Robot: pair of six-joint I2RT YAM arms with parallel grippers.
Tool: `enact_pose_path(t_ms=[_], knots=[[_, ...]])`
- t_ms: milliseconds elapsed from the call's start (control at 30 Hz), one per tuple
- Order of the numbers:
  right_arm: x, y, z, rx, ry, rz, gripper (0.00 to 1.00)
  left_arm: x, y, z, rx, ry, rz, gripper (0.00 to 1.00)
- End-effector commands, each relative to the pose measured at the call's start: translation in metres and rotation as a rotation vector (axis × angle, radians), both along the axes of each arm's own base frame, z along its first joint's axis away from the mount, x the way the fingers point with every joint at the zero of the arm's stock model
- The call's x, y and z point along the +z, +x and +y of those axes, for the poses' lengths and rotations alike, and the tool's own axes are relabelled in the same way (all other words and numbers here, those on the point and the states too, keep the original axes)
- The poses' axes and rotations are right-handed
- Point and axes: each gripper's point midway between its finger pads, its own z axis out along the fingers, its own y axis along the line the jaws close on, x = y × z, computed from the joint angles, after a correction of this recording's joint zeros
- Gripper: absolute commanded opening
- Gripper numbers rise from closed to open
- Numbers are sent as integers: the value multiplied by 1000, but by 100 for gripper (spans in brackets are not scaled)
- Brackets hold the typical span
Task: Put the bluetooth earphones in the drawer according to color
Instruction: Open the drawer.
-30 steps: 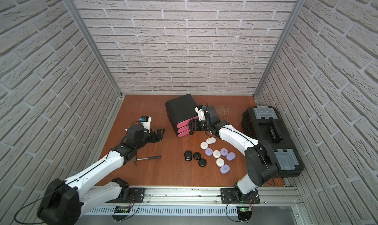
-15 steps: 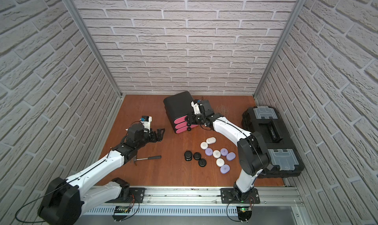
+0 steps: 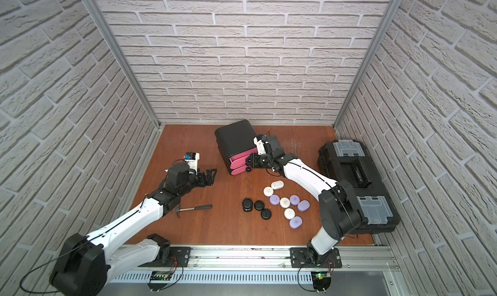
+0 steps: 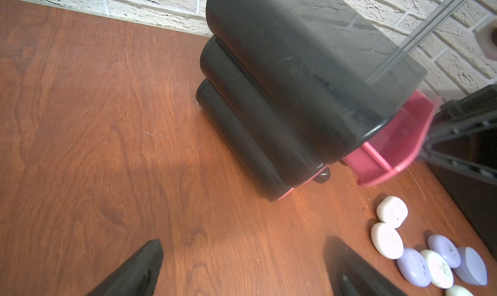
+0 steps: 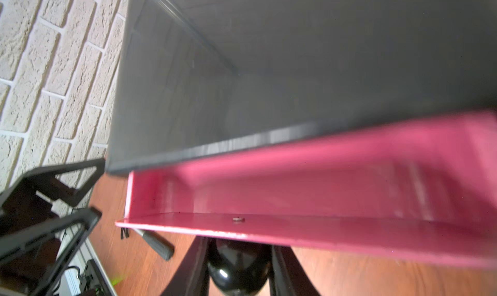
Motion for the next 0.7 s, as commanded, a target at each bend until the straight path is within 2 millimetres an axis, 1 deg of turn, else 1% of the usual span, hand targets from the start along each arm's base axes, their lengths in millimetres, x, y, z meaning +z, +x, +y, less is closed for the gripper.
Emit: enact_pose_path(t_ms=[0,133,367,500,667], knots=[[25,-14,-8,-13,11,-74,17,17,4,-1,1,-9,-70,98],[21,-35,-23,-26,-15,-79,17,17,4,1,8,-5,-72,98],[18,-60,-42,-43,-56,-82,17,15,5,1,11,2,-72,98],[19,-65,-48,-47,-70,-89,18,15,5,1,12,6,-74,98],[15,-63,-50,-49,-92,-86,21,14,5,1,9,4,-71,98]])
